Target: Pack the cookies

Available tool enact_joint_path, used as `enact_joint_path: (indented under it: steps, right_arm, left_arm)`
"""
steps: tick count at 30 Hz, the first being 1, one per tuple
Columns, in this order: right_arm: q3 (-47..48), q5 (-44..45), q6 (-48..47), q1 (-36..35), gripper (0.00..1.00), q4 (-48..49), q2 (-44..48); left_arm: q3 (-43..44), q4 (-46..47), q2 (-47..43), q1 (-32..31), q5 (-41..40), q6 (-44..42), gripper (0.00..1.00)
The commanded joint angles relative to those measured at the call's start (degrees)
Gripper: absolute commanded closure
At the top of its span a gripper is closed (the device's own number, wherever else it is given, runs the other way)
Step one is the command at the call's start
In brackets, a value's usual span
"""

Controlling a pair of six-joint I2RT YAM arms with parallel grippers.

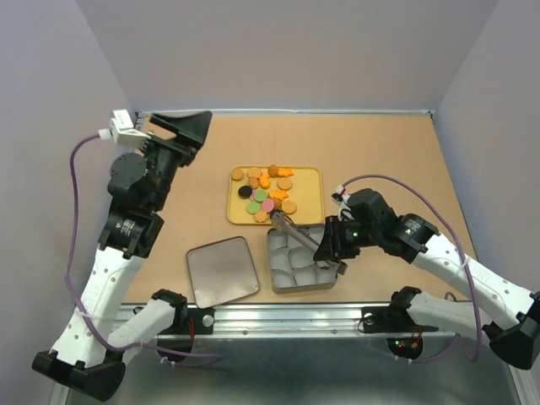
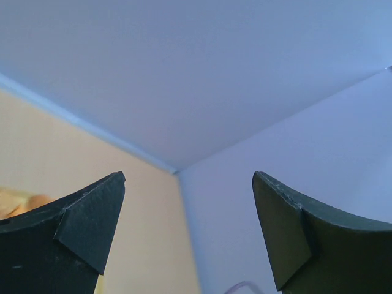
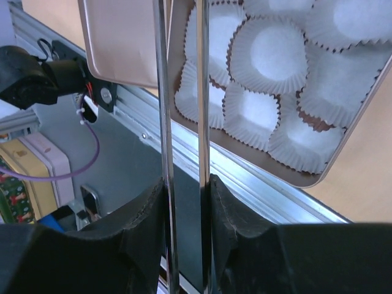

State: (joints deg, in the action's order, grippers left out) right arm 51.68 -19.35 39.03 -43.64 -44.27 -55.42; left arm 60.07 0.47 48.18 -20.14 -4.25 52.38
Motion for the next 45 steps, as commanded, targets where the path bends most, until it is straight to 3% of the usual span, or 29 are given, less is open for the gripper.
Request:
enact_joint_path:
  steps: [1, 5, 11, 18, 28, 40, 45]
  right_arm:
    - [-3.07, -3.32, 1.75, -0.48, 0.85, 4.63, 1.8]
    - [-4.39, -4.02, 1.58, -0.57, 0.85, 4.98, 1.63]
    - [-5.98, -6.48, 2.54, -0.48, 0.86, 4.55, 4.34]
    - [-3.78, -8.51, 3.43, -0.57, 0.86, 2.35, 7.43]
    - [-6.15, -2.28, -0.08, -0.57, 0.87, 1.91, 5.41]
    - [-8.35, 3.1, -2.29, -0.57, 0.87, 7.62, 1.99]
    - [-7.83, 2.48, -2.55, -0.57, 0.77, 9.99, 0.93]
  left_arm:
    - [13.9, 8.85, 4.27, -0.86, 0.3, 7.56, 0.03]
    - [26.11, 10.25, 9.81, -6.83, -2.33, 9.23, 0.03]
    - [33.34, 15.86, 15.18, -15.01, -6.2, 7.92, 0.03]
    - [35.02, 20.1, 16.24, -18.97, -10.25, 4.4, 0.03]
    - [39.24, 21.06, 19.23, -26.26, -14.64, 0.54, 0.03]
    - [37.4, 22.29, 18.18, -28.55, -20.0, -2.02, 0.04]
    - [36.78, 22.56, 16.24, -29.78, -22.99, -4.12, 0.06]
